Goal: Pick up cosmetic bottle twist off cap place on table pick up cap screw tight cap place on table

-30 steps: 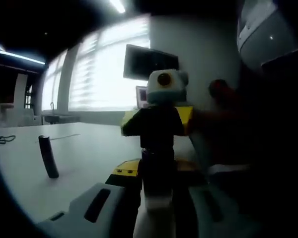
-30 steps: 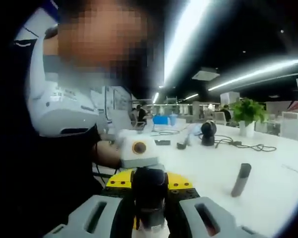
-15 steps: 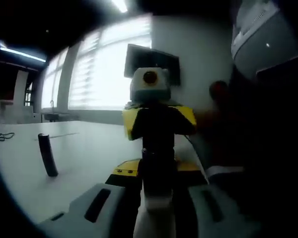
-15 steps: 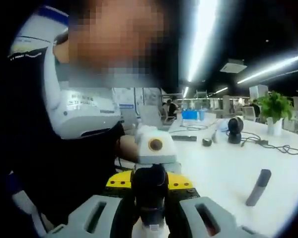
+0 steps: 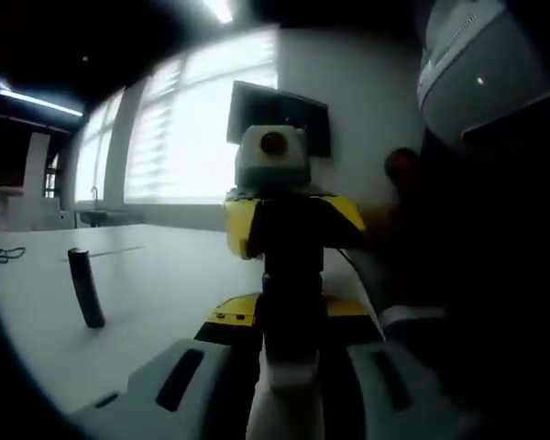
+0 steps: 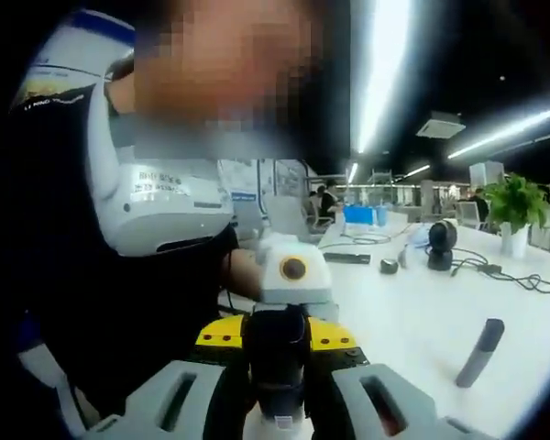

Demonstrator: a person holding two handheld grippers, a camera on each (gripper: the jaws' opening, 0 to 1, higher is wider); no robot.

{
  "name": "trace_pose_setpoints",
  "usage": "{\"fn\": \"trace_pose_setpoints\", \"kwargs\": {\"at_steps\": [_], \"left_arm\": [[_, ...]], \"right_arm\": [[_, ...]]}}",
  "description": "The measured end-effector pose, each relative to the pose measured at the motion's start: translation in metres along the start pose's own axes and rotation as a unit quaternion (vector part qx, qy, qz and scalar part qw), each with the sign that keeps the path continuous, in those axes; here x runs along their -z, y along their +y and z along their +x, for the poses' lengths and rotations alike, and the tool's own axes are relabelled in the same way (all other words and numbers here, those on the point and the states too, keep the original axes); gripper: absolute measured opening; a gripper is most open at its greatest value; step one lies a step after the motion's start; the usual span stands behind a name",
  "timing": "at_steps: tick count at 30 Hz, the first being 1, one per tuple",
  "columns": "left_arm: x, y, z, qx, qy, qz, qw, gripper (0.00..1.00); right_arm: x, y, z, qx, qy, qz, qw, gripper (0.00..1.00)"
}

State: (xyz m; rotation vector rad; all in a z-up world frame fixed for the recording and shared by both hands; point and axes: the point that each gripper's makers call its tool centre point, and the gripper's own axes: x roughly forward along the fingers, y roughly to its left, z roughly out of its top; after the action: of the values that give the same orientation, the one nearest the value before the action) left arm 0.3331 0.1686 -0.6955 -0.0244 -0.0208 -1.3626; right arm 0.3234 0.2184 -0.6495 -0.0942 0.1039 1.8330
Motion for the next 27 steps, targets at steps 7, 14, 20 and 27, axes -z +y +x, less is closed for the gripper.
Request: {"fn": "trace_pose_setpoints", "kwargs": {"at_steps": [7, 14, 20, 27], "left_arm": [[0.001, 0.006, 0.0, -0.015, -0.001, 0.0, 0.9999, 0.13], [0.0, 0.007, 0.001, -0.018, -0.002, 0.003, 0.9998, 0.13], [0.0, 0.006, 0.001, -0.022, -0.004, 0.012, 0.9997, 0.13], [-0.001, 0.005, 0.002, -0.027, -0.003, 0.03, 0.9992, 0.14]], "right_arm": [[0.006, -0.016, -0.041, 0.048, -0.01, 0.012, 0.9987, 0.42], [-0.013, -0.001, 0.016, 0.155, -0.063, 0.015, 0.9858, 0.4], [-0.025, -0.005, -0.009, 0.24, -0.106, 0.026, 0.9646, 0.37], [-0.026, -0.002, -0.054, 0.319, -0.126, 0.038, 0.9386, 0.37]]}}
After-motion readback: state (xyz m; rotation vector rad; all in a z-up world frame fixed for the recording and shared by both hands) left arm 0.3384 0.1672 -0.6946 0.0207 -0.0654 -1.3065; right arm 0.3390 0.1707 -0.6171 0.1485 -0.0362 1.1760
